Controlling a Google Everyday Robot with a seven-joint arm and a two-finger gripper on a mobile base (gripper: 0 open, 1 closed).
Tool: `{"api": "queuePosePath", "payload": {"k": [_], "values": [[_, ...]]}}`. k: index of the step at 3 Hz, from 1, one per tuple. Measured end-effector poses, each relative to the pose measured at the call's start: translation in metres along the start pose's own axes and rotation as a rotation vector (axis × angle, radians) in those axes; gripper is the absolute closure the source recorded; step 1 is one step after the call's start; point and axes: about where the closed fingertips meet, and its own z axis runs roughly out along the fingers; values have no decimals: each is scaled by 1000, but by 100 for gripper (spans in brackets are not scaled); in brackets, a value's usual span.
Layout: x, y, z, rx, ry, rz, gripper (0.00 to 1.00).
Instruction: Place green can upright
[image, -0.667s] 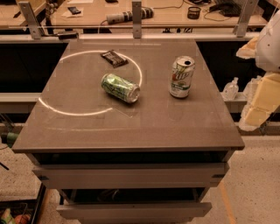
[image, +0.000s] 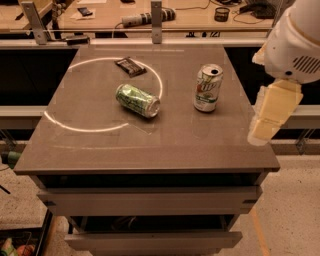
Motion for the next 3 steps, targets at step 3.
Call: {"api": "queuePosePath", "payload": {"k": [3], "values": [[-127,-15,22,16,15,61,0]]}}
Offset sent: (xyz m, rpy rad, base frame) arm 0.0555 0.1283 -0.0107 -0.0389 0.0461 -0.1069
